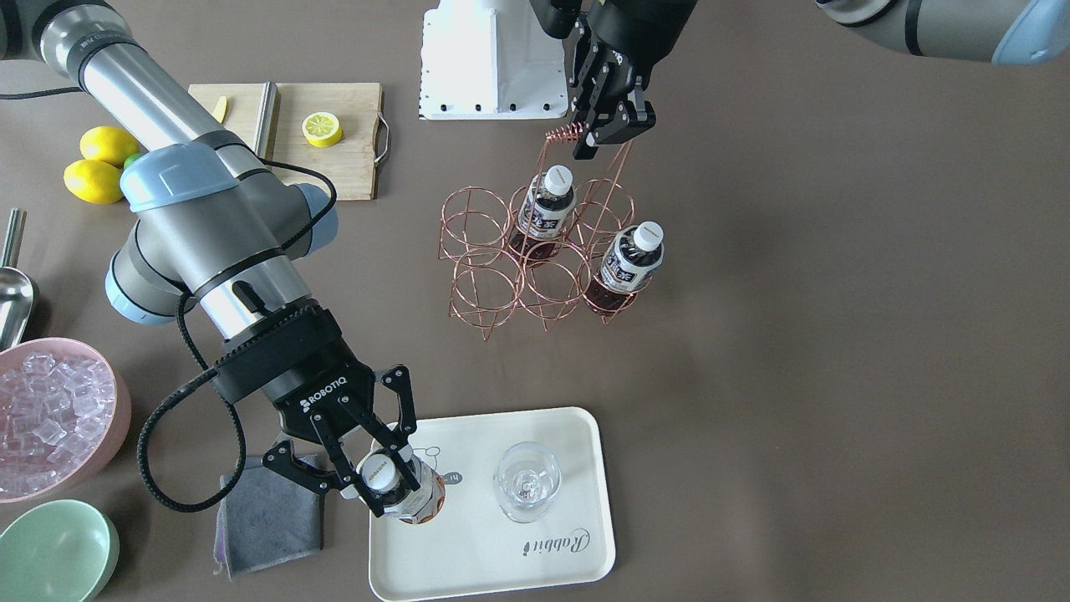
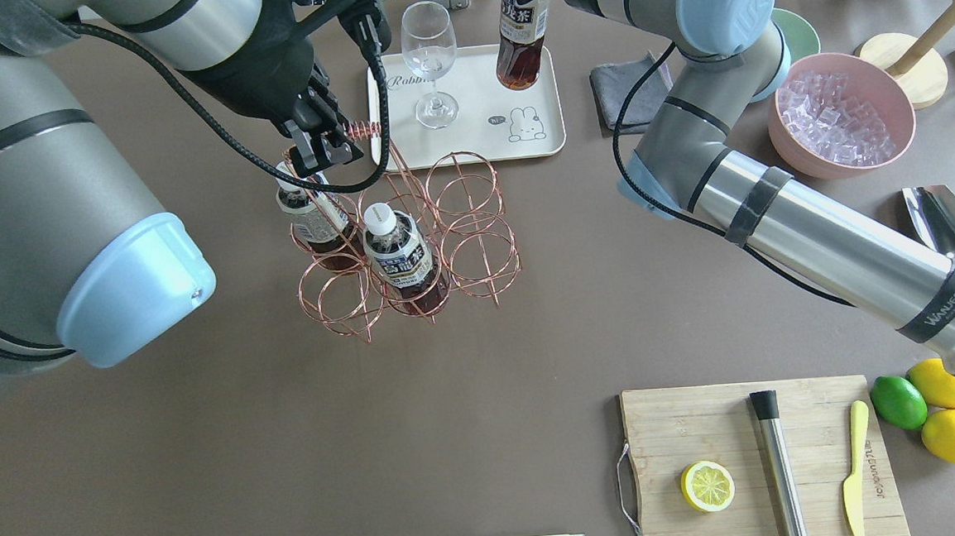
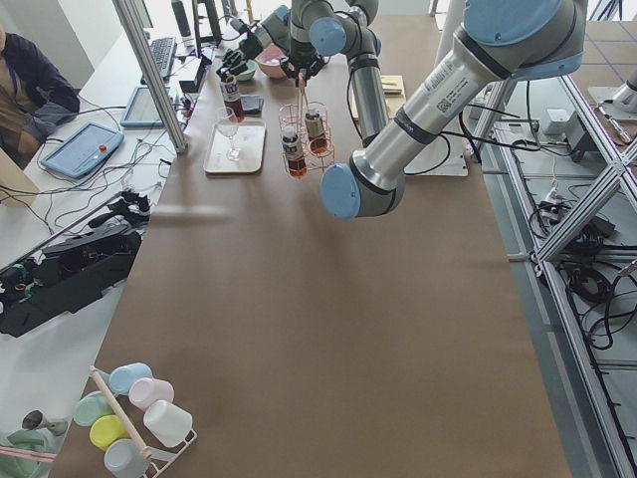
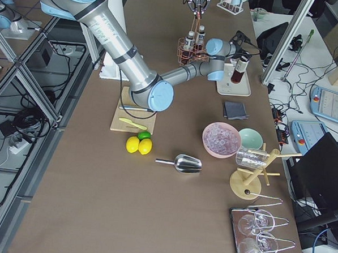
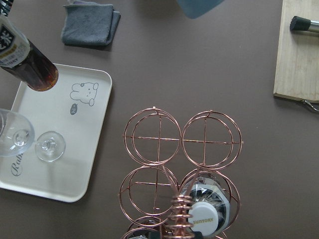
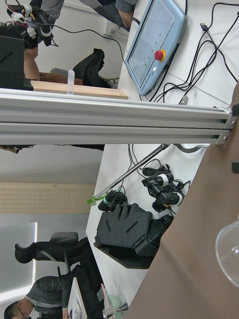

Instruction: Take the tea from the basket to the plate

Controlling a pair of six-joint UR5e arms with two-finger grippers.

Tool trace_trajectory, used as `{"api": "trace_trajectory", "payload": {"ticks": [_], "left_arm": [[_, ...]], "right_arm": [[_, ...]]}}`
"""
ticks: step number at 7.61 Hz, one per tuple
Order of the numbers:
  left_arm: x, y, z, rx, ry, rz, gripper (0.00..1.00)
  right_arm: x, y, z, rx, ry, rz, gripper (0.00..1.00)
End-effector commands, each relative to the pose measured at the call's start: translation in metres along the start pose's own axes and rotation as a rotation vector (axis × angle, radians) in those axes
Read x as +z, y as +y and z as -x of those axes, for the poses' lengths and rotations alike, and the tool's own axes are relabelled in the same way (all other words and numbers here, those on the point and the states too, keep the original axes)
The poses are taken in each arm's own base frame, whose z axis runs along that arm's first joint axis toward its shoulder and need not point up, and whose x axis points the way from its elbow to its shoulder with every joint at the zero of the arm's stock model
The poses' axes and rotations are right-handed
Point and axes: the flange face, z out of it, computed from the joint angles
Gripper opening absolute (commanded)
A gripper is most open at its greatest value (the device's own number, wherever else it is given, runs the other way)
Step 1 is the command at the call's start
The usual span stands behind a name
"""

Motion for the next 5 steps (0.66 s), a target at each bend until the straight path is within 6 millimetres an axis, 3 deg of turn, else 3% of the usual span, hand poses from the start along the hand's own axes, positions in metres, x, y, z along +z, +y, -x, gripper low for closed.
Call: {"api": "trace_trajectory", "payload": {"ticks": [1, 4, 5], "left_arm": [[-0.005, 0.035, 0.036, 0.08, -0.031, 0.048, 0.0], [-0.052, 0.082, 0.096, 0.124, -0.074, 0.121, 0.0], [-0.063, 0.108, 0.115, 0.131, -0.086, 0.139, 0.0]], "right_arm": [[0.012, 0.049, 0.018, -0.003, 0.03, 0.01, 0.0], [0.014, 0.052, 0.017, -0.007, 0.034, 0.015, 0.0], [0.014, 0.053, 0.017, -0.01, 0.035, 0.016, 0.0]]}}
